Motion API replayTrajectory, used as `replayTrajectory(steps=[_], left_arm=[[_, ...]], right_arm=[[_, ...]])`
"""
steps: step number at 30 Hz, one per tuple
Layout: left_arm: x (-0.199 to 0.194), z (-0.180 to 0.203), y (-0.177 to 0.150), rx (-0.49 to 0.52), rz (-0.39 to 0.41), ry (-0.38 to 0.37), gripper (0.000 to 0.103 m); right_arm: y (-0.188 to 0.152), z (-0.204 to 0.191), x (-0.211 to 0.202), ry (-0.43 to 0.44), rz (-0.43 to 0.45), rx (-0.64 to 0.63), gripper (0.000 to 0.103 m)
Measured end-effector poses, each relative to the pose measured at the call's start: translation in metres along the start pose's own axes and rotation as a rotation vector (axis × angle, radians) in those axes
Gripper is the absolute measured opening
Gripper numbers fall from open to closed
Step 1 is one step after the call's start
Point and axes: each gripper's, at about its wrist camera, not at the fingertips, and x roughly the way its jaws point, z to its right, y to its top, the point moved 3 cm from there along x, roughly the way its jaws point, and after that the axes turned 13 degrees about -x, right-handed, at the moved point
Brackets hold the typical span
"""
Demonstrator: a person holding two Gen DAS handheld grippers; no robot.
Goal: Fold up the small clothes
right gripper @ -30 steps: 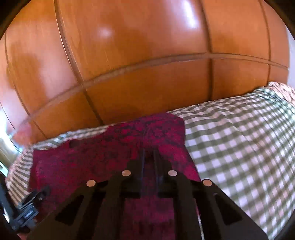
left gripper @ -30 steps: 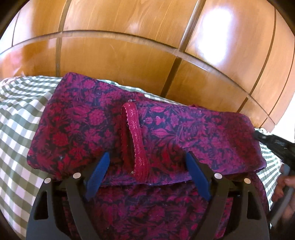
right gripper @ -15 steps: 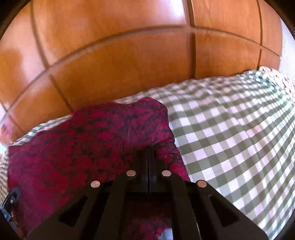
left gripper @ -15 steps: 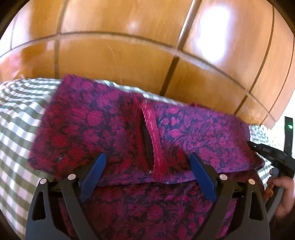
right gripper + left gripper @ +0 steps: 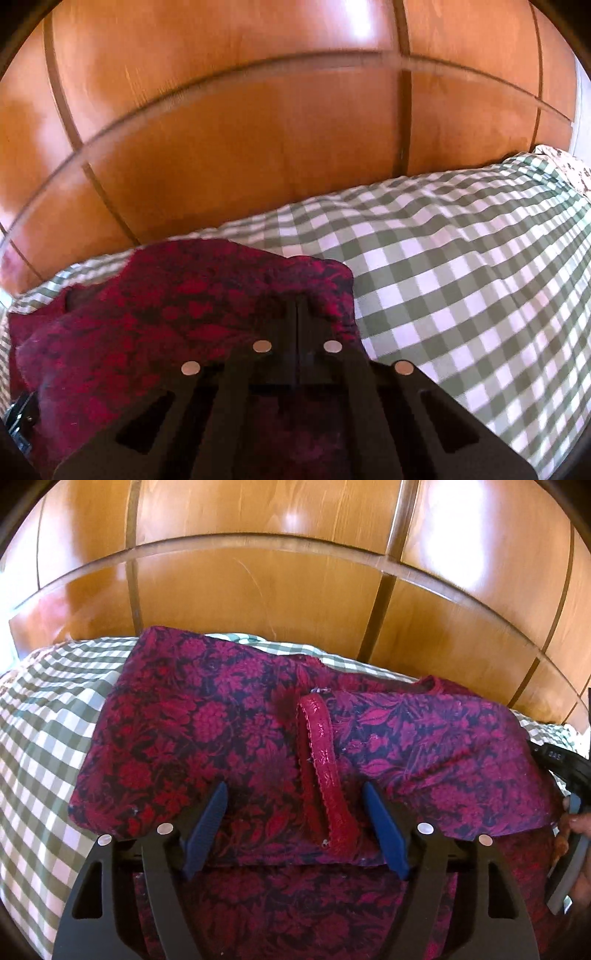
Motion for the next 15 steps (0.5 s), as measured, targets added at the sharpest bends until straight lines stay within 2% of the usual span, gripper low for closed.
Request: replayTrajectory(steps=[3, 6, 7, 8, 9, 11, 15], left_arm=[[0.001, -0.003, 0.0, -0.011, 0.002, -0.014, 0.076], [0.001, -0.004, 0.001, -0.019, 0.004, -0.029, 0.076], [-0.002, -0.005, 0.001, -0.024, 0.008, -0.036, 0.076], [-0.005, -0.007, 0.001, -0.033, 0.016, -0.052, 0.076], [-0.007, -0.01, 0.0, -0.043, 0.02, -0.065, 0.079], [-0.012, -0.012, -0.001, -0.05, 0.024, -0.073, 0.079], [-0.025, -0.011, -0.011, -0.011, 0.032, -0.047, 0.079]], right_arm=[[-0.001, -0.004, -0.002, -0.017, 0.007, -0.022, 0.0], [-0.003, 0.009, -0.018, 0.066, 0.045, 0.056, 0.002], [-0.005, 0.013, -0.033, 0.093, 0.075, 0.084, 0.007], [-0.009, 0.013, -0.049, 0.111, 0.098, 0.09, 0.017], [-0.012, 0.011, -0.06, 0.117, 0.109, 0.08, 0.021], [-0.024, 0.007, -0.079, 0.133, 0.112, 0.046, 0.021], [-0.047, 0.004, -0.088, 0.128, 0.055, 0.025, 0.016]])
